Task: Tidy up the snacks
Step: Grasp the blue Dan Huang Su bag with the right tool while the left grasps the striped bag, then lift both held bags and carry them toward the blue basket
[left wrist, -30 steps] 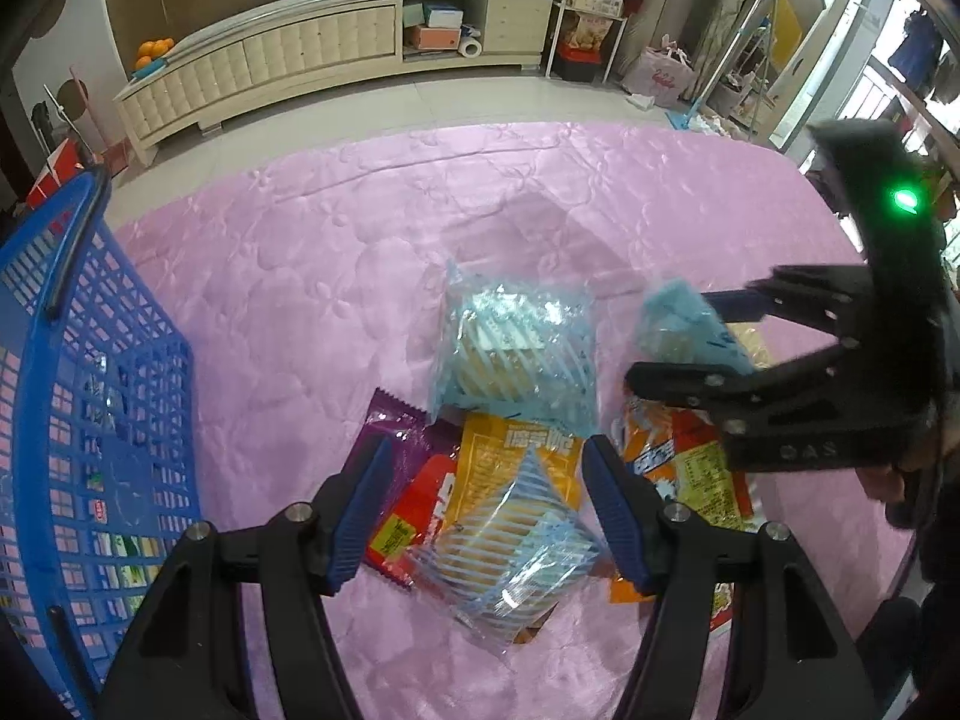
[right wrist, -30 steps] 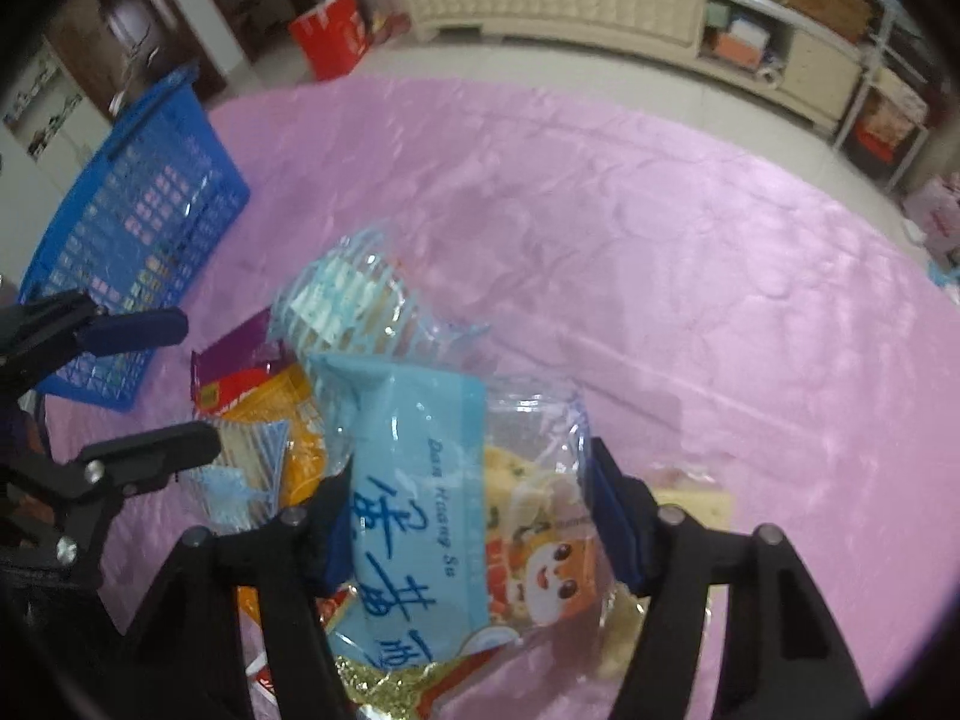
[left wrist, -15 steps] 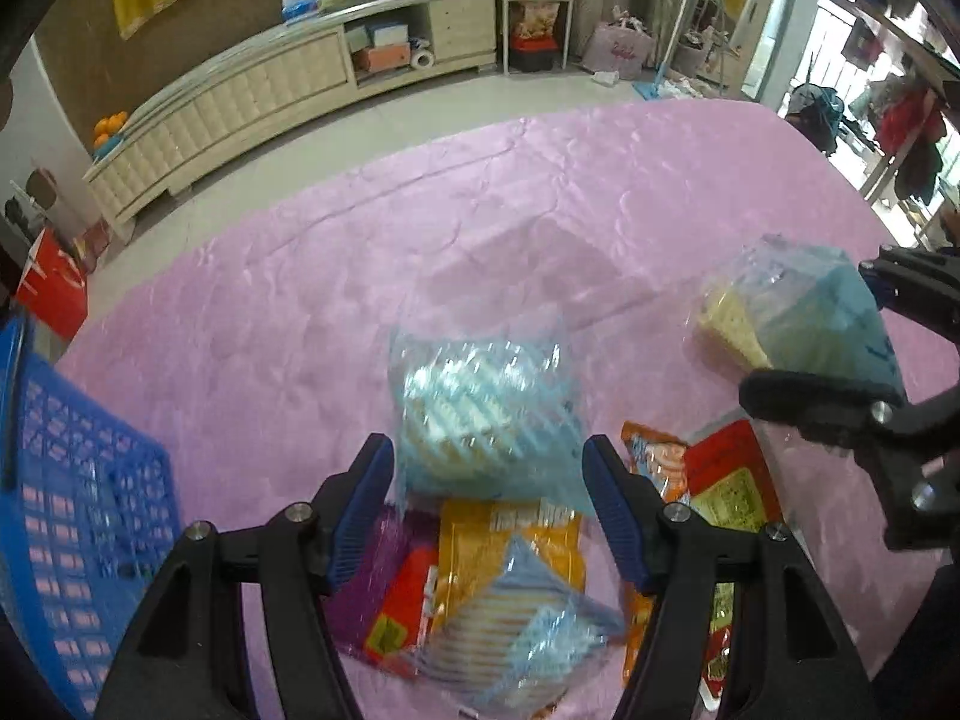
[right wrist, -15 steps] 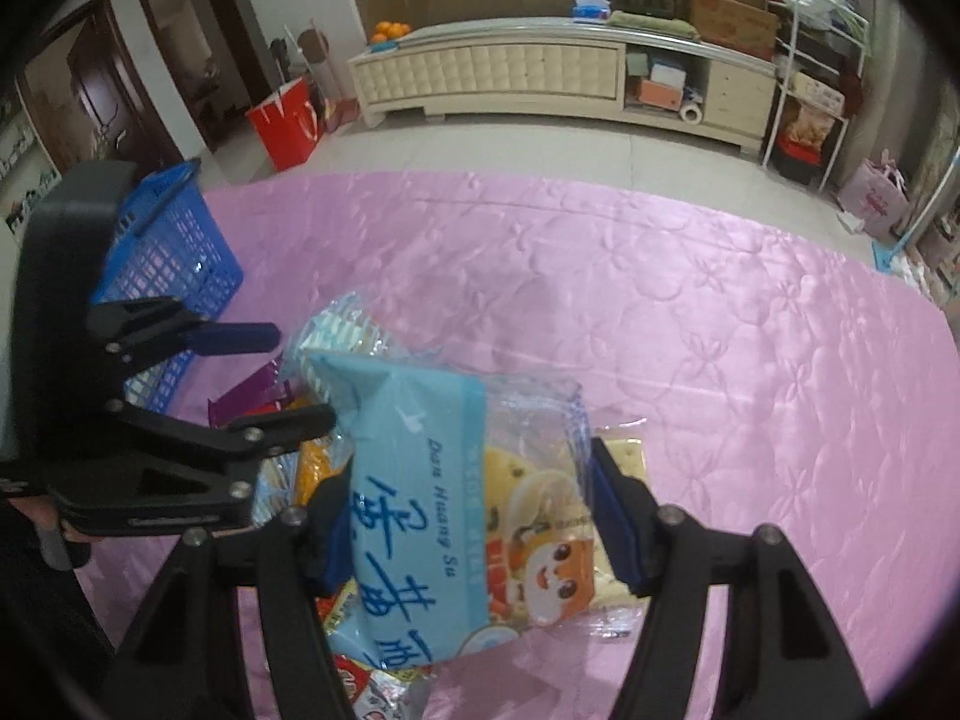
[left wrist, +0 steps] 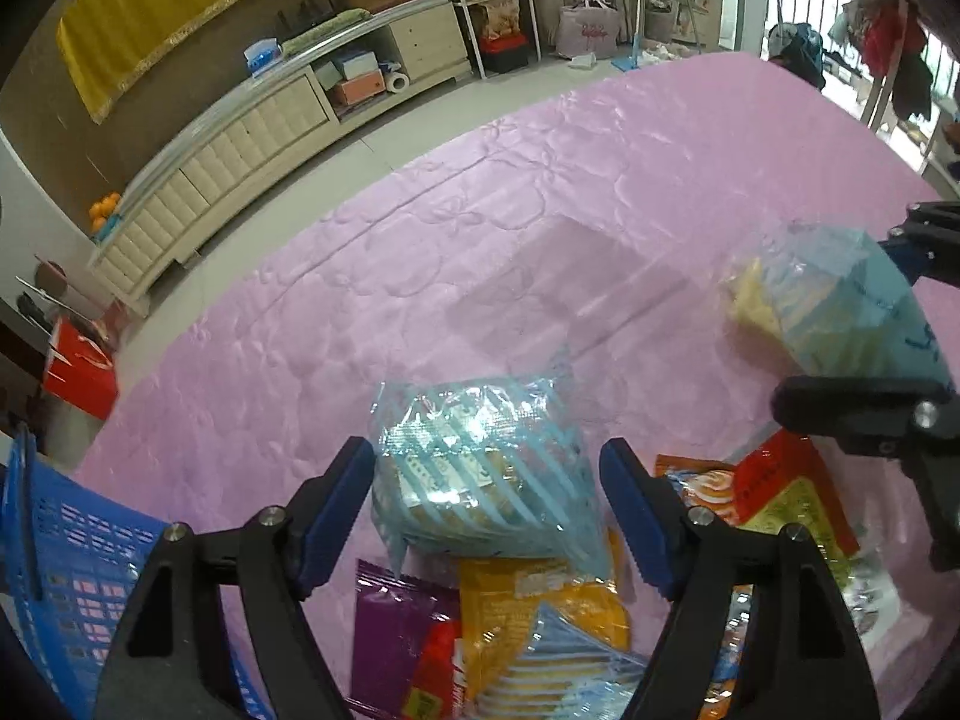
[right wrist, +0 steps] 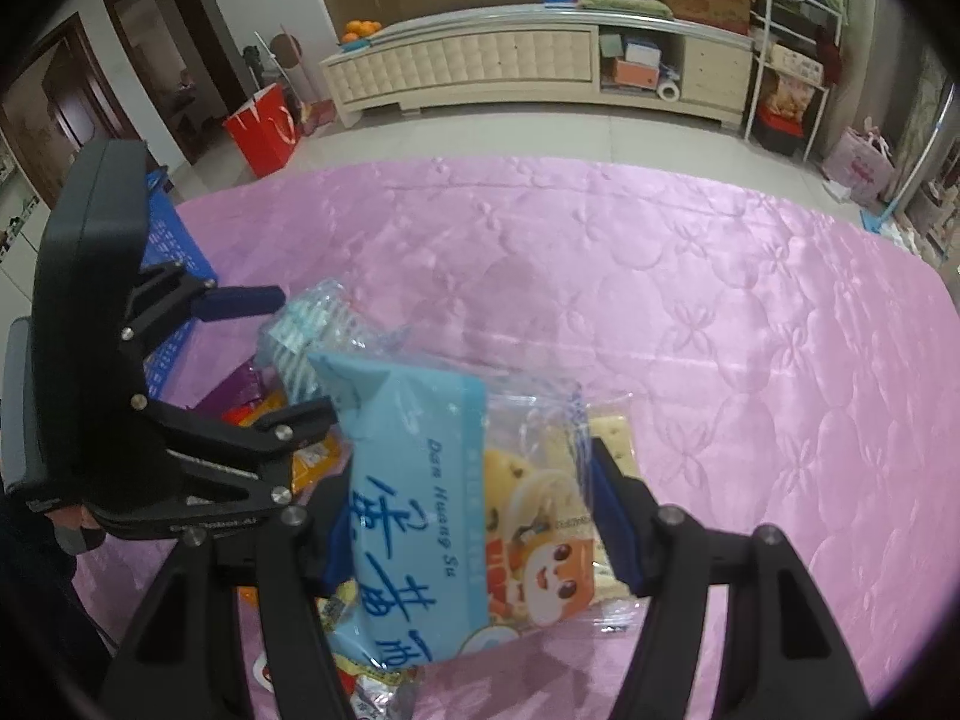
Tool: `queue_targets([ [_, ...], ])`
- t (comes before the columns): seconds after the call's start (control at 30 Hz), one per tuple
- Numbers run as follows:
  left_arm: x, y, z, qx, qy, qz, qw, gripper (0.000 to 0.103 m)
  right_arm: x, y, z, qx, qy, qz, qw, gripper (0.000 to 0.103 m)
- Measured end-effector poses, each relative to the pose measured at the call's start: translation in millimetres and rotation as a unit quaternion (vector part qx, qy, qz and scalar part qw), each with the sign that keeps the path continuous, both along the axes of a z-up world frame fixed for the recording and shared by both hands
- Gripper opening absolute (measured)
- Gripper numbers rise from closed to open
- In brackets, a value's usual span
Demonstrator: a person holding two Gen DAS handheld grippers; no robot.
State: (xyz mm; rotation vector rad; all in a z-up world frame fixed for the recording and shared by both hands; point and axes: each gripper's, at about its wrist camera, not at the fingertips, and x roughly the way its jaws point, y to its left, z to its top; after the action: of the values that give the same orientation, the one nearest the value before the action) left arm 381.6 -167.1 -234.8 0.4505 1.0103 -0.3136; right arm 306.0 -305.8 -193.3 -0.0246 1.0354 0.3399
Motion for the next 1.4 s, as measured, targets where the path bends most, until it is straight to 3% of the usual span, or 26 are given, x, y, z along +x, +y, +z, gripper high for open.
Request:
queue_targets([
  [0.3, 17.7, 7.0, -17.6, 0.033, -0.015, 0.023, 0.9991, 0.083, 0.8, -1.0, -1.8, -0.005, 0.001, -0.01, 1.0, 0.07],
  [0.37, 23.9, 17.0, -18.7, 0.018, -0.006, 0.048, 0.9987, 0.081, 0.9, -0.9, -1.6, -0.005, 0.002, -0.013, 1.0, 0.07],
  [0.47, 30.2, 34.2, -19.6, -0.013, 0.017, 0.095, 0.9953, 0.053, 0.4, 0.1, -1.5, -0.007, 0.002, -0.015, 1.0, 0.07],
  [0.5, 30.3, 41.8, -17.7, -0.024, 0.016, 0.11, 0.9935, 0.04, 0.2, 0.4, -1.4, -0.007, 0.002, -0.016, 1.0, 0.07],
  [0.57, 28.2, 54.5, -12.5, -0.047, 0.017, 0.126, 0.9908, 0.032, 0.4, 0.9, -1.3, -0.008, 0.002, -0.02, 1.0, 0.07],
  [0.67, 22.7, 70.8, -4.5, -0.104, 0.032, 0.145, 0.9834, 0.031, -0.2, 3.4, 0.5, -0.006, 0.004, -0.025, 1.0, 0.07],
  [0.9, -12.9, 77.8, 28.9, -0.145, 0.006, 0.146, 0.9785, 0.031, -14.5, 14.8, 24.3, -0.011, -0.017, -0.021, 1.0, 0.07],
  [1.4, -121.2, 96.9, 124.5, -0.17, -0.073, 0.121, 0.9754, 0.031, -95.9, 47.0, 111.0, -0.026, -0.102, -0.001, 0.994, 0.07],
])
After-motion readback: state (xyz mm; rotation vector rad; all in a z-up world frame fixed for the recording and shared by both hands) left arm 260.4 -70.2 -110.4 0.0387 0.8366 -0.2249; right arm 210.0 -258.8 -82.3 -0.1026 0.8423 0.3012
